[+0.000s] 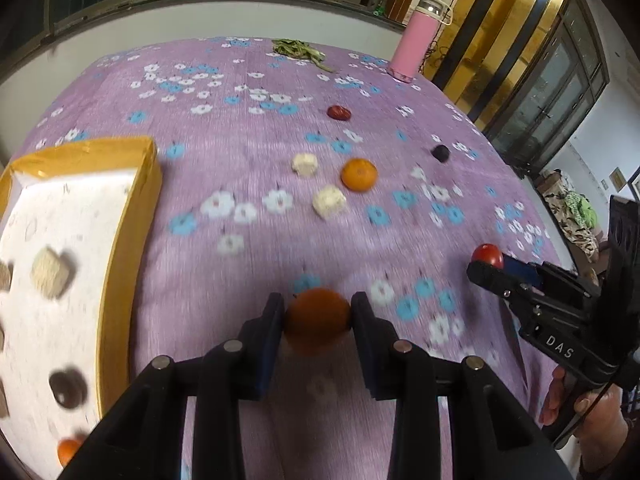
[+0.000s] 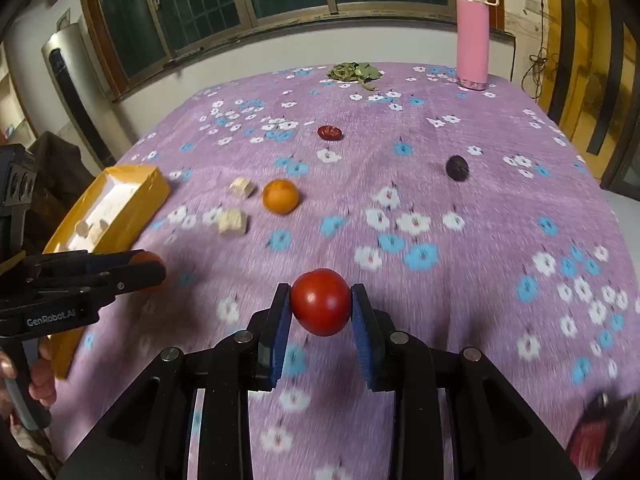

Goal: Organize fruits
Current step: 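Carry the orange and tomato over the white tray and open both tools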

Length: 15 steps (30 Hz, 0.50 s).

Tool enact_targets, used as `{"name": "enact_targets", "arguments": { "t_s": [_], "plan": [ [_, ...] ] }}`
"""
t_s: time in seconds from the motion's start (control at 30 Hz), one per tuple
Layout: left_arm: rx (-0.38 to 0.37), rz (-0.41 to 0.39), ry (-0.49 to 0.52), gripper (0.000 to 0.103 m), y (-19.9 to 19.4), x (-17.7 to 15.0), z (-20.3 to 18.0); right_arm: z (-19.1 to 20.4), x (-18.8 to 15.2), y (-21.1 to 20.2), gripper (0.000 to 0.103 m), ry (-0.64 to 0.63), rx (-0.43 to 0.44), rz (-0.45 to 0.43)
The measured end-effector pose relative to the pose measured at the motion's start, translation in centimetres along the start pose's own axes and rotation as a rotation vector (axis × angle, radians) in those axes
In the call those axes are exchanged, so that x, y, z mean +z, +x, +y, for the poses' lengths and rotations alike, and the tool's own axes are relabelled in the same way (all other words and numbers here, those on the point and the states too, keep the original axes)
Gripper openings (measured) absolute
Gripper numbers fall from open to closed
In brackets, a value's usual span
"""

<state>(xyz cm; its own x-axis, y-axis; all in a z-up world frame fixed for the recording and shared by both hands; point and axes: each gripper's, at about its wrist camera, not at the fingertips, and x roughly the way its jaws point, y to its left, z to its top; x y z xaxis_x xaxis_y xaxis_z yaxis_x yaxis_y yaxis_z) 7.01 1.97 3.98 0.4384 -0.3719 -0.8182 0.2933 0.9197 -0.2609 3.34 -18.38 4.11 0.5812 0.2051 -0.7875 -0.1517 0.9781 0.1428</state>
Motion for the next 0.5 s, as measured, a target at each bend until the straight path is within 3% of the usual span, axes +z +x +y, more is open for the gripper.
{"name": "enact_targets", "arguments": {
  "t_s": [0.3,0.5],
  "plan": [
    [-0.018,-0.019,0.01,0.037,-2.9,-2.2,0.8,2.9,-3.3,-0.9,0.029,0.01,-0.01,0.033],
    [-0.019,-0.056,-0.021,0.037,-5.4,-2.5,3.0,6.3,-3.0,-1.0,0.029,-0.024,0.025,0.028]
  ]
}}
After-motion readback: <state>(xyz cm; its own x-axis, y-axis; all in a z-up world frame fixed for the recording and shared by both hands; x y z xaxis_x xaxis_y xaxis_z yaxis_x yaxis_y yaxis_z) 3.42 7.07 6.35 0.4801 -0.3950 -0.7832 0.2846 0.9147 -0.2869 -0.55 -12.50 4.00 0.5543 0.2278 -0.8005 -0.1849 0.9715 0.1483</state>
